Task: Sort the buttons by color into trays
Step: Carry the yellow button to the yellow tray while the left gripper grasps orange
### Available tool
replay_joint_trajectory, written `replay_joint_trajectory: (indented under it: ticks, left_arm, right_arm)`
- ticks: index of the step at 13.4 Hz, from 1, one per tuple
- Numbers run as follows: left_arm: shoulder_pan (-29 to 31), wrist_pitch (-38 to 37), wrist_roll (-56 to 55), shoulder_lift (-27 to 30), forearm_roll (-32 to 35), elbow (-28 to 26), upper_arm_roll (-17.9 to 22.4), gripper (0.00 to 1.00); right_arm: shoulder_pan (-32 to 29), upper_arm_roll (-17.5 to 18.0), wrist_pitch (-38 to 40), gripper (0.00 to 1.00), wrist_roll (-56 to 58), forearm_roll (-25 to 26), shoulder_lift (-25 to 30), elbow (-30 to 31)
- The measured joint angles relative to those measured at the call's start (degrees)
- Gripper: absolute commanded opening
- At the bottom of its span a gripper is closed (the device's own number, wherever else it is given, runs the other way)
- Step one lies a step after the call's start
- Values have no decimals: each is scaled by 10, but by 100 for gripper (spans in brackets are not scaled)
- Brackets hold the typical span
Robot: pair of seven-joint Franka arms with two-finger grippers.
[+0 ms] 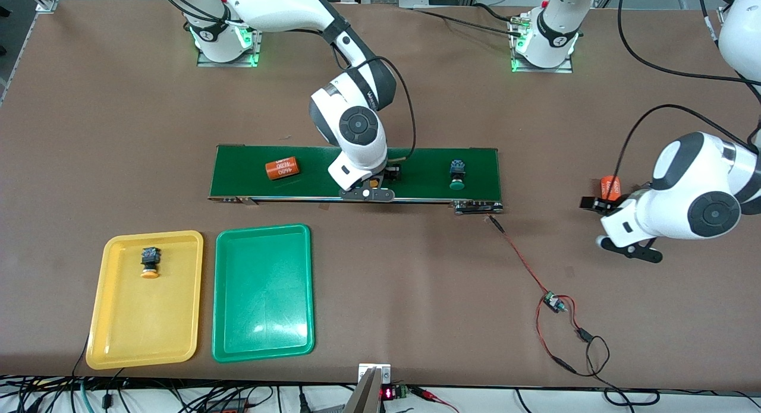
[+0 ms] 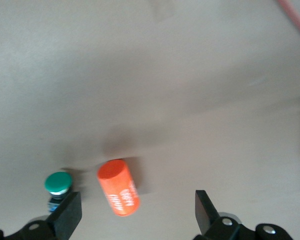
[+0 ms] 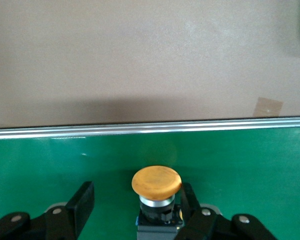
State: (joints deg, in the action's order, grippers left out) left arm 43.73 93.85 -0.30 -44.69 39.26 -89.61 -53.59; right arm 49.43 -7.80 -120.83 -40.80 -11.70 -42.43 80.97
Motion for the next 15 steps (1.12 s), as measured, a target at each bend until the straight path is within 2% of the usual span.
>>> replay_joint_trajectory:
  ticks: [2,3,5,7,10,13,15]
  left_arm:
    - [0,1,34,-1,26,-2,16,100]
    - [0,1,57,-1,34,-2,29,100]
    - [4,1,88,-2,35,-3,50,100]
    - [14,1,98,-2,40,-7,55,100]
    - [41,20,100,-3,44,-46,56,100]
    - [56,51,99,-7,44,-89,56,75]
    - [70,54,99,-11,44,-107,56,68]
  right_arm:
    - [0,0,0,36,12,0,0,1]
    - [0,-1,0,26,15,0,0,1]
    - [0,-1,0,17,18,0,0,1]
    - [0,-2,0,5,20,0,0,1]
    - [0,-3,-2,0,24,0,2,-3]
    - [-1,-8,2,0,24,-1,24,-15]
    - [-7,-17,18,0,24,-1,55,-17]
